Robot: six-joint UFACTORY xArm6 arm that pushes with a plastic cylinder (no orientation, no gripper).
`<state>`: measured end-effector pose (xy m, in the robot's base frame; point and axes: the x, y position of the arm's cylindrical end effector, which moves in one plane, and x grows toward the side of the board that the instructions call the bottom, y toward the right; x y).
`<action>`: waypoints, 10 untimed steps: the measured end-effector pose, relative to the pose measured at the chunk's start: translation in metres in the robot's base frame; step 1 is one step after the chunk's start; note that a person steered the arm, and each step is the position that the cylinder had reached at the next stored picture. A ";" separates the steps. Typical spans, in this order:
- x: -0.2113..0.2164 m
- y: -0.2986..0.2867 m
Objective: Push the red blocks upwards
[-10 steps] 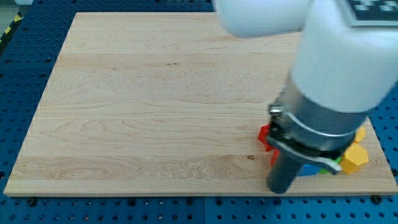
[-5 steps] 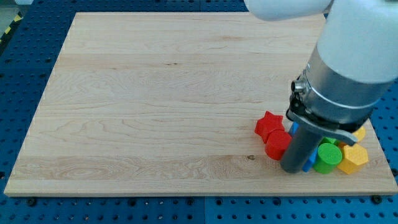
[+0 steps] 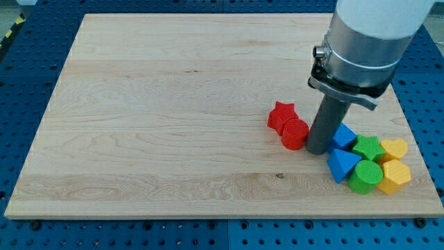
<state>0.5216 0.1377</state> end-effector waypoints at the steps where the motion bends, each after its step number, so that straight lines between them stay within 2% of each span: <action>1: -0.008 -0.001; 5: 0.017 -0.016; 6: -0.014 -0.035; 7: -0.024 -0.036; 8: -0.015 -0.036; 9: 0.023 -0.040; 10: -0.002 -0.070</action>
<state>0.5197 0.0680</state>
